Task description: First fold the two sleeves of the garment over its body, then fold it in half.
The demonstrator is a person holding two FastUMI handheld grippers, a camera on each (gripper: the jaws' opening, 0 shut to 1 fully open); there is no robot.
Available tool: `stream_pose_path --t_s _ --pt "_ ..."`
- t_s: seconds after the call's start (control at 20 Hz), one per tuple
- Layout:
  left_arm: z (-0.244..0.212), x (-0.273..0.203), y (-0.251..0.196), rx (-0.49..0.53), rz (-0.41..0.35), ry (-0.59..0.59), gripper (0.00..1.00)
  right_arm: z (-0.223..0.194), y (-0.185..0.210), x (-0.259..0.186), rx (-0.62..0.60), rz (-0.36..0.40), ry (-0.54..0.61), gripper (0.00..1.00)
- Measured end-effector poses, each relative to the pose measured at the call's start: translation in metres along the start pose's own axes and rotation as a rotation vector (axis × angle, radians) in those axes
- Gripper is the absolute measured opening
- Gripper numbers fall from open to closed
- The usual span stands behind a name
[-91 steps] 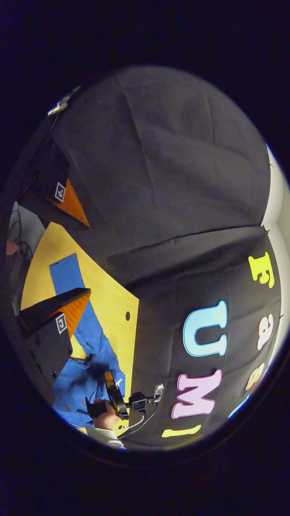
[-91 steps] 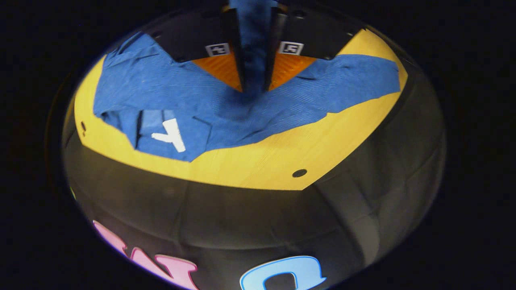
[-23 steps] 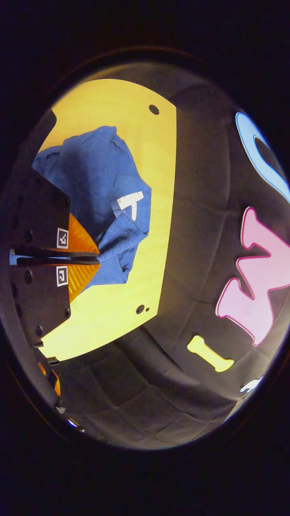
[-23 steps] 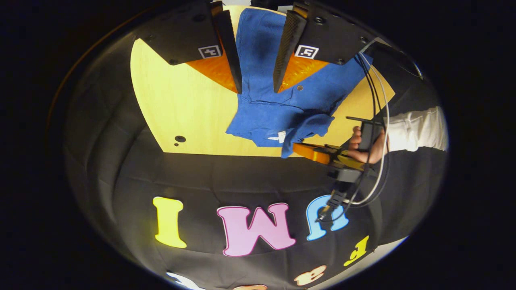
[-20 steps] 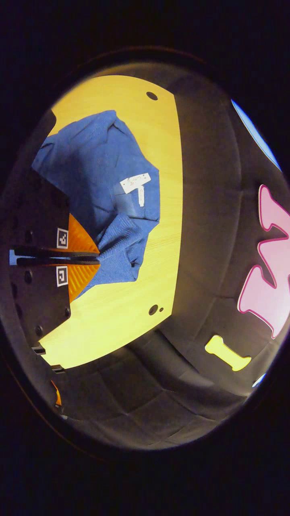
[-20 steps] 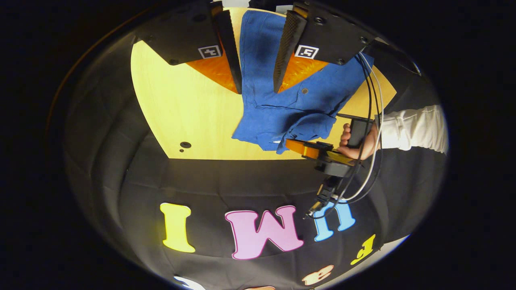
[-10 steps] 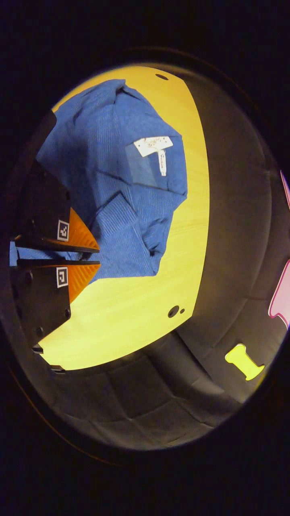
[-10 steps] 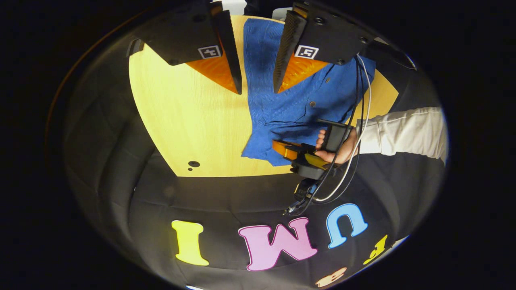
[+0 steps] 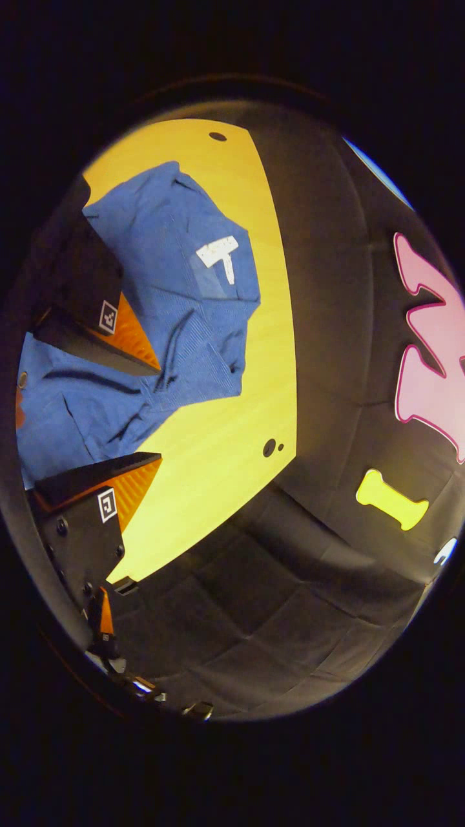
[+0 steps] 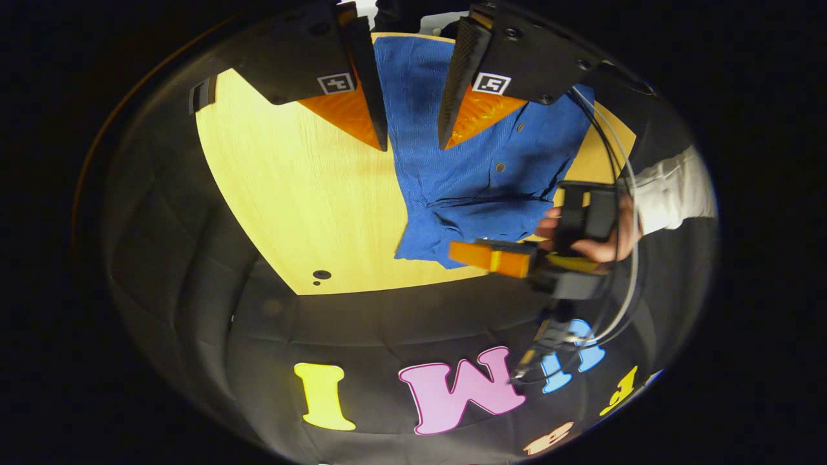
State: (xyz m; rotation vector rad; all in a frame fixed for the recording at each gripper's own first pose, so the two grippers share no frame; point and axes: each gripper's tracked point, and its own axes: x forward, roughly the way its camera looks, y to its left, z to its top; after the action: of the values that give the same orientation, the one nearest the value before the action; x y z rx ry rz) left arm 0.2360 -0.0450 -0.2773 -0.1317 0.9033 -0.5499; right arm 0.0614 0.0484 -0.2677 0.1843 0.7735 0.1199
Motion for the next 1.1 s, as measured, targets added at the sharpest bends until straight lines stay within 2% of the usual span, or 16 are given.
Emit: stream_pose_path --t_s 0.15,0.3,0.35,0.5,0.6,0.7,0.8,0.85,0.9,1.05,1.1 --pt "-0.075 -0.052 0.041 0.014 0.130 0.037 0.71 -0.011 0.005 -0.003 0.039 -0.026 0.015 0.52" --pt "-0.155 -0.099 0.083 -0.022 0.288 0.105 0.78 -0.028 0.010 -0.006 0.064 -0.048 0.047 0.52" --pt "-0.177 -0.110 0.091 -0.050 0.318 0.129 0.79 -0.031 0.013 -0.006 0.061 -0.050 0.054 0.52" --pt "-0.232 -0.138 0.094 -0.177 0.327 0.193 0.82 -0.050 0.020 -0.003 0.046 -0.054 0.091 0.52" --pt "-0.253 -0.156 0.106 -0.212 0.387 0.189 0.82 -0.061 0.023 0.002 0.024 -0.062 0.132 0.52" --pt "-0.269 -0.171 0.111 -0.245 0.409 0.186 0.82 -0.066 0.022 0.004 0.005 -0.073 0.165 0.53" --pt "-0.280 -0.177 0.113 -0.249 0.411 0.189 0.82 -0.067 0.032 0.009 0.048 -0.035 0.179 1.00" --pt "-0.283 -0.178 0.118 -0.246 0.421 0.182 0.82 -0.067 0.033 0.008 0.064 -0.041 0.185 0.83" --pt "-0.285 -0.178 0.120 -0.252 0.425 0.182 0.82 -0.067 0.032 0.010 0.079 -0.046 0.186 0.93" --pt "-0.291 -0.177 0.119 -0.281 0.430 0.184 0.82 -0.075 0.032 0.012 0.120 -0.055 0.218 0.94" --pt "-0.292 -0.175 0.117 -0.278 0.425 0.186 0.82 -0.078 0.033 0.013 0.125 -0.058 0.228 0.87"
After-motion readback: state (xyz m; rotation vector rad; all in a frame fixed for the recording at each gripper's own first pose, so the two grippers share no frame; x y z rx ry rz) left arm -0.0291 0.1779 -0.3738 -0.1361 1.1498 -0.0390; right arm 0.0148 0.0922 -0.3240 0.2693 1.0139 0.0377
